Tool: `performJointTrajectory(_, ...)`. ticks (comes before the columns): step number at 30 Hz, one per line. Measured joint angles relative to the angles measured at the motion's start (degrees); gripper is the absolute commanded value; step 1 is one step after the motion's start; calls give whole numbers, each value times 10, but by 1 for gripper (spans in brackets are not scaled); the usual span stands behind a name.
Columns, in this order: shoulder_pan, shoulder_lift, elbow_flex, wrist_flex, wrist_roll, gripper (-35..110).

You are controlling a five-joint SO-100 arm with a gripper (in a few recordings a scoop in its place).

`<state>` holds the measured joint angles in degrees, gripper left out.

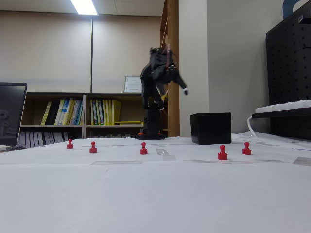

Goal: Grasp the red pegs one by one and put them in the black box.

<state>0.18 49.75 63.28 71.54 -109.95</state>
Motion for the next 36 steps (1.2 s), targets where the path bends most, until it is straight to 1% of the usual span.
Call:
performJointTrajectory(3,76,-4,-53,-47,54,25)
performJointTrajectory(5,120,1,-93,-98,84,25)
performJointTrajectory(8,166,25,-171,-210,121,25)
performJointTrajectory(11,207,62,-247,-345,155,25)
performJointTrajectory(14,230,98,-289,-465,173,24)
performJointTrajectory(19,265,157,-338,-627,186,24)
performJointTrajectory(28,330,272,-338,-777,191,21)
performJointTrajectory(32,342,320,-338,-847,192,17)
performJointTrajectory(36,352,359,-330,-904,185,17)
